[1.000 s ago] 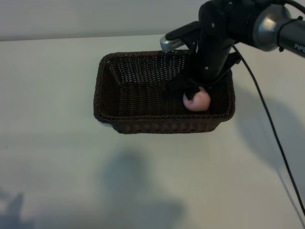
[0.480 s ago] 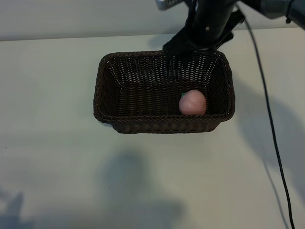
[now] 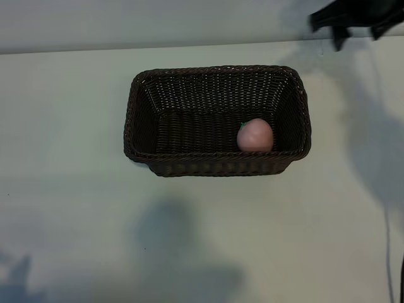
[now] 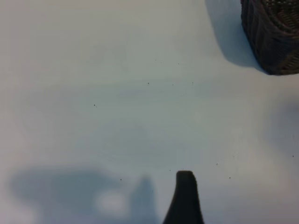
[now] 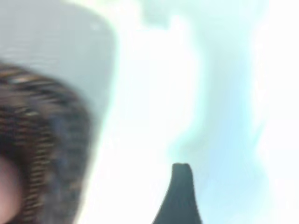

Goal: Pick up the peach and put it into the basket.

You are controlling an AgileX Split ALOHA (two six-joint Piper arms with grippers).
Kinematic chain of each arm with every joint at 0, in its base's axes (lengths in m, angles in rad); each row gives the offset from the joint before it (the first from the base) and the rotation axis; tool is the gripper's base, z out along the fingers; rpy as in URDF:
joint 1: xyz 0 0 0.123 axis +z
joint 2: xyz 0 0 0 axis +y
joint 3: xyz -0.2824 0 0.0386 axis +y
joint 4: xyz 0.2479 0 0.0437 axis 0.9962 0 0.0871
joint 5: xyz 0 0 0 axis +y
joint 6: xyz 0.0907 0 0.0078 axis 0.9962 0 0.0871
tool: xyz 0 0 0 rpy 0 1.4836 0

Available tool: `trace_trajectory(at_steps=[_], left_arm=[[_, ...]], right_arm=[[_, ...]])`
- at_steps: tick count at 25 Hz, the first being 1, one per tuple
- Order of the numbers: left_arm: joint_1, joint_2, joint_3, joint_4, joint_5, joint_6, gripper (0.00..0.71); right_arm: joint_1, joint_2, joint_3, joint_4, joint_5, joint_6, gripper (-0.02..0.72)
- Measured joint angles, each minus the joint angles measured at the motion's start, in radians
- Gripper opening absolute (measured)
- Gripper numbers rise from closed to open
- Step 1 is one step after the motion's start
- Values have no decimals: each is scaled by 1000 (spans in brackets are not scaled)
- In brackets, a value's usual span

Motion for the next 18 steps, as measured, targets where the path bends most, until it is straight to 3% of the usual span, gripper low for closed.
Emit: trace_trajectory(at_steps=[7,18], left_arm=[[0,0,0,0,0,0,592],[0,0,0,0,0,0,592]], right_arm=[[-144,0,-3,40,5,-28,581],[-149,-139,-3,93,5,-55,574]])
